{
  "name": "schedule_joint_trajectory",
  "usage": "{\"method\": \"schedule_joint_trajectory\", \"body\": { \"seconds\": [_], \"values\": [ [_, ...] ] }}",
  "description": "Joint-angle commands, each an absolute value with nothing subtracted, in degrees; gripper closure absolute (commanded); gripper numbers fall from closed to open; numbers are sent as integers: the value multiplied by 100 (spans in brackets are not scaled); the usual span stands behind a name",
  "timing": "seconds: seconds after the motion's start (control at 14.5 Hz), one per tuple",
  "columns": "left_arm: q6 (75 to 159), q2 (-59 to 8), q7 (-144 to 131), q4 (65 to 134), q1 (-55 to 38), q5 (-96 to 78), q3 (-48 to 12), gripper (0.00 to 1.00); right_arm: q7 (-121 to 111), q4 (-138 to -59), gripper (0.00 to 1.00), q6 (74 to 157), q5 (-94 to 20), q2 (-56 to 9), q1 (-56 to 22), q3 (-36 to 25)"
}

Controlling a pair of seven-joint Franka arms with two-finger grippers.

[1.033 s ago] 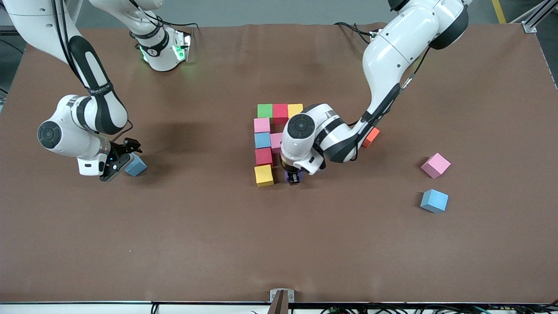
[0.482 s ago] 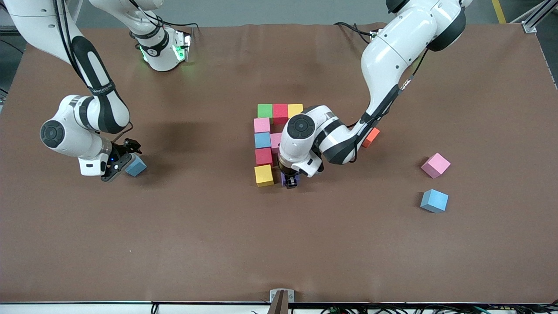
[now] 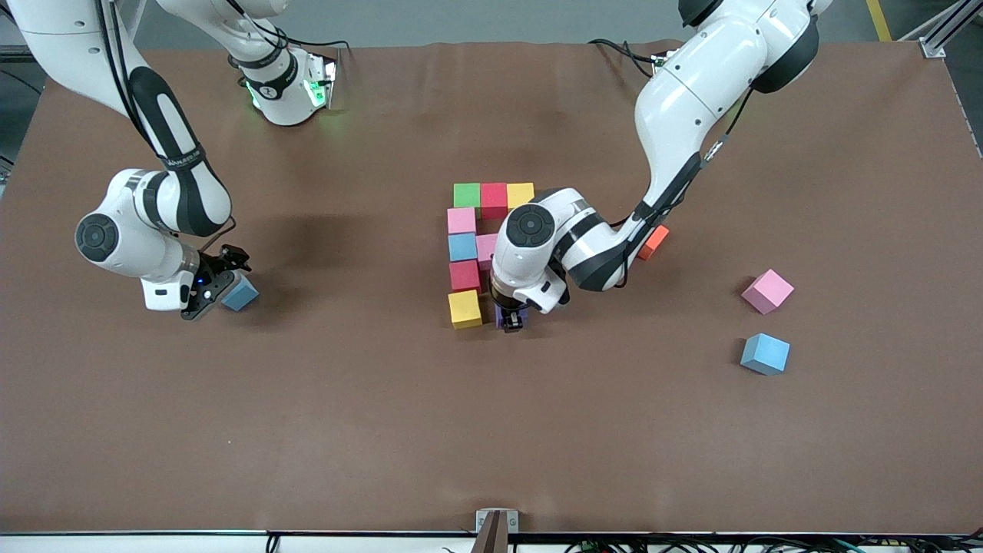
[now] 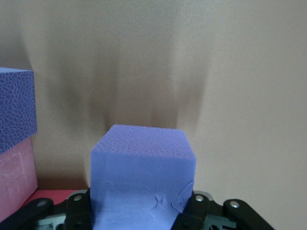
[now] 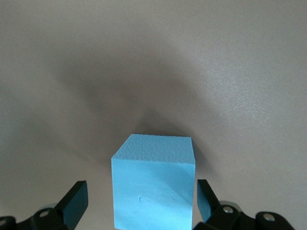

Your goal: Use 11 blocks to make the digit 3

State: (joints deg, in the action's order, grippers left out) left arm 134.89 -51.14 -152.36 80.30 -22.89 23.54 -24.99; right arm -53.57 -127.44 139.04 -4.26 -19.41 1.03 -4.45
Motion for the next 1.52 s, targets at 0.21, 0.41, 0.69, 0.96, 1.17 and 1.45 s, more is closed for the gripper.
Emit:
{"method": "schedule_joint_trajectory", "body": {
  "seconds": [0.21,0.41,0.69,0.96,1.17,1.45],
  "values": [
    [13518,-5229,-15108,7901,-2408,2338,-2452,78,-5379,-12692,0,13878,-334,-1872,141,-431],
    [13526,-5370,-15108,7717,-2469,2347,-2452,78,-5326,-12464,0,13441,-334,-1785,141,-431],
    [13518,-5405,-15100,7717,-2627,2338,-2277,78,-5222,-12182,1,12929,-343,-1539,158,-439],
    [13526,-5423,-15091,7699,-2786,2338,-2162,78,-3723,-11953,3,12315,-343,-1205,167,-440],
    [13562,-5475,-15100,7612,-2786,2338,-2153,78,-2175,-11962,3,12270,-343,-985,123,-396],
    [13562,-5546,-15117,7506,-2953,2329,-2048,78,-970,-11979,3,12252,-343,-765,-52,-387]
  ]
}}
